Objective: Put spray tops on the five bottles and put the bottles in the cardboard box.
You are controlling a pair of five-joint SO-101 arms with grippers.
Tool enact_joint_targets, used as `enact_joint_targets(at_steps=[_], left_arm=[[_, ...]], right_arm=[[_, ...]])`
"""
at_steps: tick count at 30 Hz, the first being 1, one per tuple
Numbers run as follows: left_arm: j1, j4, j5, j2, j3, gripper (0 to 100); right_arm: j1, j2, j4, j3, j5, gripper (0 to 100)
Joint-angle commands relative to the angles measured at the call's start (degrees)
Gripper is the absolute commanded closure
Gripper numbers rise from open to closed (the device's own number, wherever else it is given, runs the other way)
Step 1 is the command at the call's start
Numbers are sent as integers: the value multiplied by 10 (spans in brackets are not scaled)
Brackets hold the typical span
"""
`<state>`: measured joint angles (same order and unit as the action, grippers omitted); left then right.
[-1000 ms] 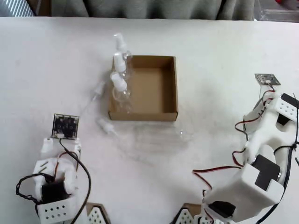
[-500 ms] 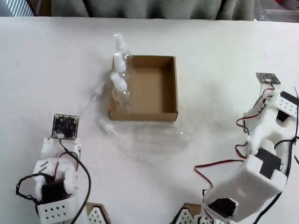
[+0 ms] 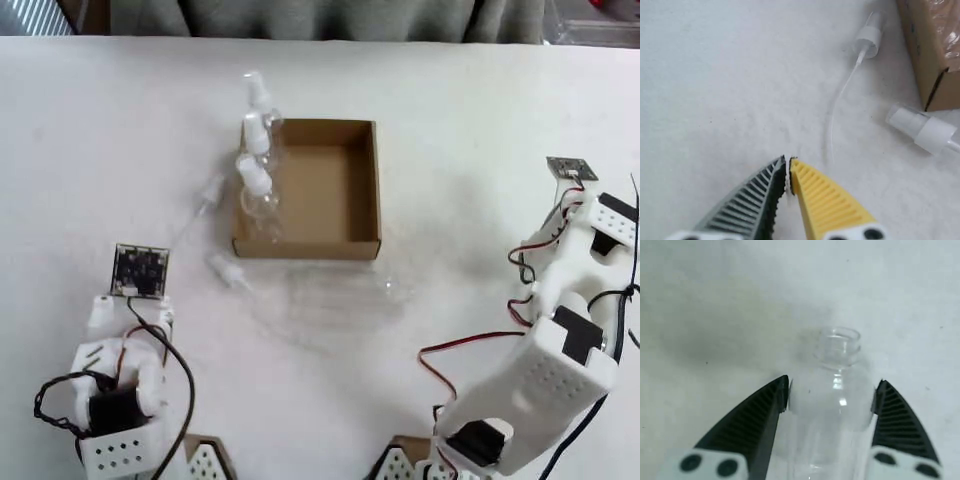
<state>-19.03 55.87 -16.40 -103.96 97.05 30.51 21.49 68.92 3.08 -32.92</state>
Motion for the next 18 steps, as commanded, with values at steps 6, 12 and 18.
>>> enact_joint_targets(at_steps=[6,12,18], left_arm=[[7,-3,-4,-7,-1,972],[7,-4,-4,-7,-1,972],[7,-10,-4,-7,-1,972]], right_arm=[[-3,-9,17,-28,5,837],[0,-9,88,-92,6,947],[-4,-10,207,-149,4,954]])
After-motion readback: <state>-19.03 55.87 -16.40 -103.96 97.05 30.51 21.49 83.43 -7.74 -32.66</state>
